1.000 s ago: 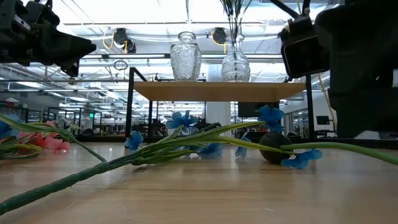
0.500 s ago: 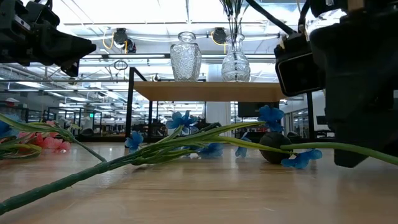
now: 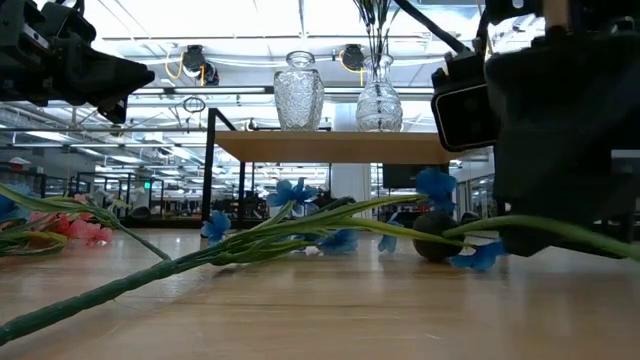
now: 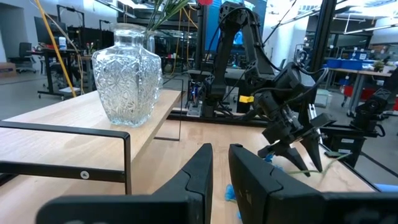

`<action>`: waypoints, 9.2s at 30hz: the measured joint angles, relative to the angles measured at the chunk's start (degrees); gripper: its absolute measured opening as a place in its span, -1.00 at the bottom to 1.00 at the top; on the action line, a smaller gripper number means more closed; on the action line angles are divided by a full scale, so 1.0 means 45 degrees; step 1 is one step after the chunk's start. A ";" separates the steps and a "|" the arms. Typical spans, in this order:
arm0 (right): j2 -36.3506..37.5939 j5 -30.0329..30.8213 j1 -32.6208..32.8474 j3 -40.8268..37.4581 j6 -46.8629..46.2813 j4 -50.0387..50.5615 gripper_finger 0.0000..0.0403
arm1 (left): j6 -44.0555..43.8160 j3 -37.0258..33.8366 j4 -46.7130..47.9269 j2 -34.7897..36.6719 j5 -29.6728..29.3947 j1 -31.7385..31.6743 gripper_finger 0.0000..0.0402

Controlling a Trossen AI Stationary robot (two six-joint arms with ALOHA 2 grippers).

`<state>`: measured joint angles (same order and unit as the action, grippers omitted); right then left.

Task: Pick and place flowers into a vace then onto a shelf
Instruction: Put the black tulip into the left transparent vase on the shelf, then put the blue flowers into the right transparent vase on the shelf

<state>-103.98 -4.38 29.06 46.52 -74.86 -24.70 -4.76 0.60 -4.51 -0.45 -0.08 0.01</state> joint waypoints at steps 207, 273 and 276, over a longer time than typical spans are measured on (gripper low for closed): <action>0.2715 0.5633 -0.7371 0.7486 1.8484 0.2634 -0.49 | -0.0003 0.0003 -0.0002 -0.0002 0.0000 -0.0005 -0.71; 0.2720 0.6617 -0.5779 0.7412 1.7280 0.7722 -0.44 | -0.0003 0.0003 -0.0003 0.0000 0.0000 -0.0001 -0.71; 0.2720 0.6639 -0.5642 0.7413 1.7567 0.8236 -0.45 | -0.0002 0.0000 -0.0003 -0.0005 0.0000 0.0000 -0.71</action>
<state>-91.74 25.50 3.67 79.88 4.19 12.36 -4.76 0.60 -4.53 -0.47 -0.08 0.01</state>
